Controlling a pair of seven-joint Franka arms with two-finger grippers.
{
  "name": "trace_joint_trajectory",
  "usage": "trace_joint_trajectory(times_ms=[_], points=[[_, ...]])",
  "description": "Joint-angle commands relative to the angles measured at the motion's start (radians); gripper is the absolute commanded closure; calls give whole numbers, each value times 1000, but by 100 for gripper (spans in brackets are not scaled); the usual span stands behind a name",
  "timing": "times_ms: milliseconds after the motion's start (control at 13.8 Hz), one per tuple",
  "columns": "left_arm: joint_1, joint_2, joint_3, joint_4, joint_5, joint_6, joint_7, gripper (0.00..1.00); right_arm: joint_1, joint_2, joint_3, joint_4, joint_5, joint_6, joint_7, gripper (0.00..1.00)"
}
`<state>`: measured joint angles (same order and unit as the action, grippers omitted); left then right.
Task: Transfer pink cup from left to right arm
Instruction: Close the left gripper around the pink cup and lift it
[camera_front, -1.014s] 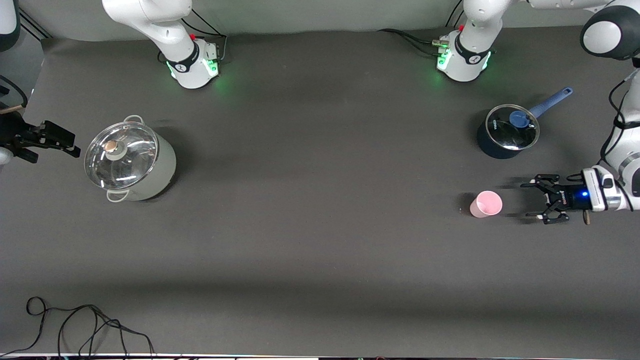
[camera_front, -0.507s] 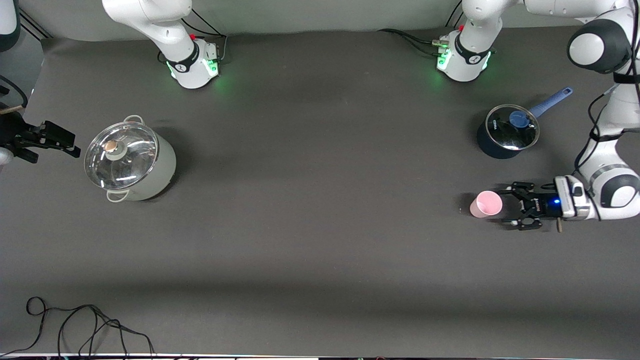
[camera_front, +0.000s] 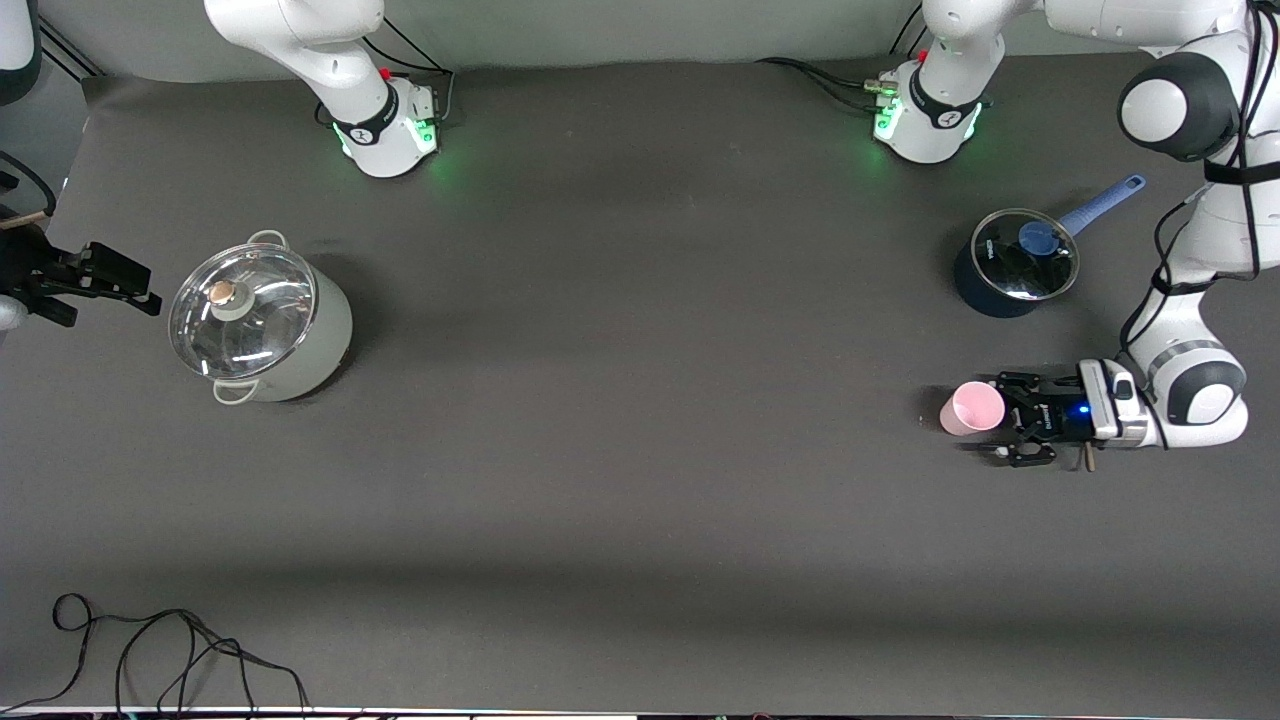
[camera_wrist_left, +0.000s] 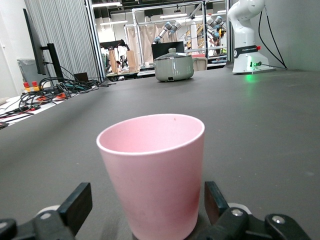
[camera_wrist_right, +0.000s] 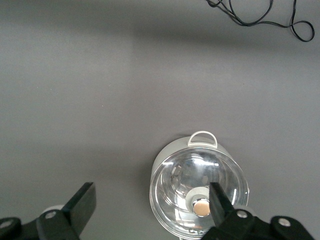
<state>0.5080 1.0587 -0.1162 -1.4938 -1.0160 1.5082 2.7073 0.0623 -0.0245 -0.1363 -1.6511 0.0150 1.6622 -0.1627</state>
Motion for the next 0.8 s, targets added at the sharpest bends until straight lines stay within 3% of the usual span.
trace_joint_trajectory(times_ms=[0,145,217,290,362,507,725], points=[[-29,18,9,6,-23,12,60,0,10,5,-3,17,-21,-19,19,0],[-34,24,9,4,-33,13,63,2,10,5,-5,17,-21,-19,19,0],[-39,27,9,6,-35,13,63,9,10,5,-5,17,-21,-19,19,0],[-49,27,9,6,-35,13,63,27,10,5,-5,17,-21,-19,19,0],[-52,27,9,6,-36,17,65,60,10,5,-5,17,-21,-19,19,0],[-65,27,7,7,-52,17,65,100,10,5,-5,17,-21,-19,19,0],[-80,24,7,12,-47,14,65,100,10,5,-5,17,-21,-19,17,0]])
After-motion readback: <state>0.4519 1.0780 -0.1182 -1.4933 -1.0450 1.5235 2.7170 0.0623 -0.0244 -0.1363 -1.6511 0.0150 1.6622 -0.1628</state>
